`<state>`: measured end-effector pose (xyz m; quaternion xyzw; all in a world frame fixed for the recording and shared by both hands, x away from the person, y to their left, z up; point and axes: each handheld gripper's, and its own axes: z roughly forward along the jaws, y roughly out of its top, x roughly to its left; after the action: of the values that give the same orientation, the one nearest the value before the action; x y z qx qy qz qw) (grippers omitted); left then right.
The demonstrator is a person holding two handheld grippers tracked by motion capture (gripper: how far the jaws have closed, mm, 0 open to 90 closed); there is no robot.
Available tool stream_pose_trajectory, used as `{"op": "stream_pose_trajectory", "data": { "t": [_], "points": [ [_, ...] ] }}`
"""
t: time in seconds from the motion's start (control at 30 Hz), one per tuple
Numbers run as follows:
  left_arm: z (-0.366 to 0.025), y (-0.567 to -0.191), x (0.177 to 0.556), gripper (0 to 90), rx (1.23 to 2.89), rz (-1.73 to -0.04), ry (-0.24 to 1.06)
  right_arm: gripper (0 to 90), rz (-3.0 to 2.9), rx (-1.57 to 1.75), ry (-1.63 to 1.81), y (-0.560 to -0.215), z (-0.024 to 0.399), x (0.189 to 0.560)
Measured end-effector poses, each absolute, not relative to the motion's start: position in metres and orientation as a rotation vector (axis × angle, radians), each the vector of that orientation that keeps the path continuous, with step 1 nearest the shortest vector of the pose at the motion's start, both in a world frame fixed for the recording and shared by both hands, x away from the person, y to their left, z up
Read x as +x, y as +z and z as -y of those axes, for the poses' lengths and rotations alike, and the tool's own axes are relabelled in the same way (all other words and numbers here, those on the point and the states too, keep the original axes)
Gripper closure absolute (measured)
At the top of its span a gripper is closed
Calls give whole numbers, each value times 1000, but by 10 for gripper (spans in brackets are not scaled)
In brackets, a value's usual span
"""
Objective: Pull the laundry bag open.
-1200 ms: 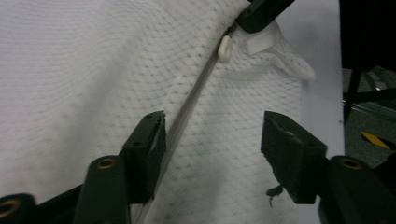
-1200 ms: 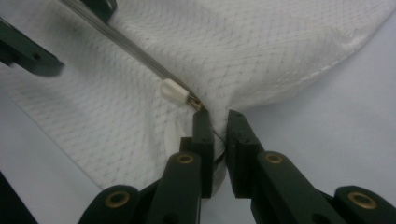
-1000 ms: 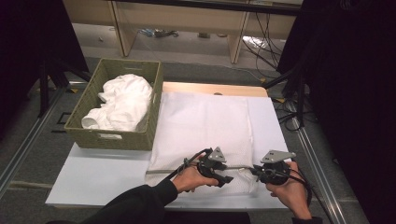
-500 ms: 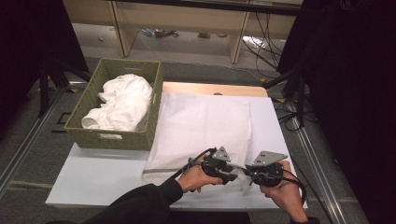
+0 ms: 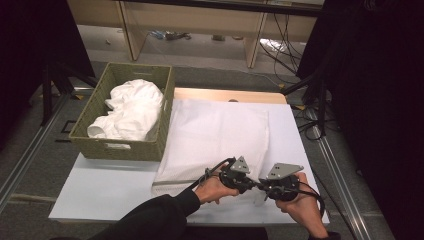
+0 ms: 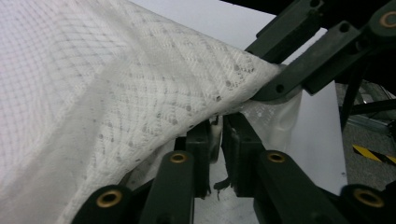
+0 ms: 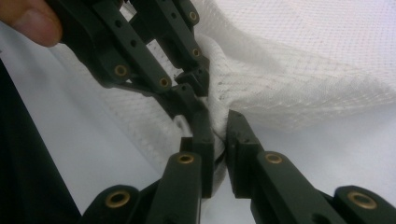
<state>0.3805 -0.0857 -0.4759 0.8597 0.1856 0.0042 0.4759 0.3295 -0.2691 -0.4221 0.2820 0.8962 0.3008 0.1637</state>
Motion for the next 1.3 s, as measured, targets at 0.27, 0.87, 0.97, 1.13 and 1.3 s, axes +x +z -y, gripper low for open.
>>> {"op": "stream_pose_trajectory", "data": {
  "t": [0.27, 0.87, 0.97, 1.13, 1.3],
  "points": [
    [85, -474, 381, 852, 2124, -442, 23, 844, -2532, 806, 858, -424, 268, 330],
    [75, -474, 387, 856, 2146, -488, -24, 849, -2517, 882, 794, -423, 286, 334],
    [71, -475, 387, 856, 2139, -516, -33, 849, -2498, 861, 804, -425, 289, 335],
    [60, -474, 388, 856, 2148, -518, -25, 849, -2495, 886, 783, -428, 293, 337],
    [51, -474, 387, 855, 2158, -537, -27, 849, -2513, 887, 758, -428, 296, 338]
  ]
}}
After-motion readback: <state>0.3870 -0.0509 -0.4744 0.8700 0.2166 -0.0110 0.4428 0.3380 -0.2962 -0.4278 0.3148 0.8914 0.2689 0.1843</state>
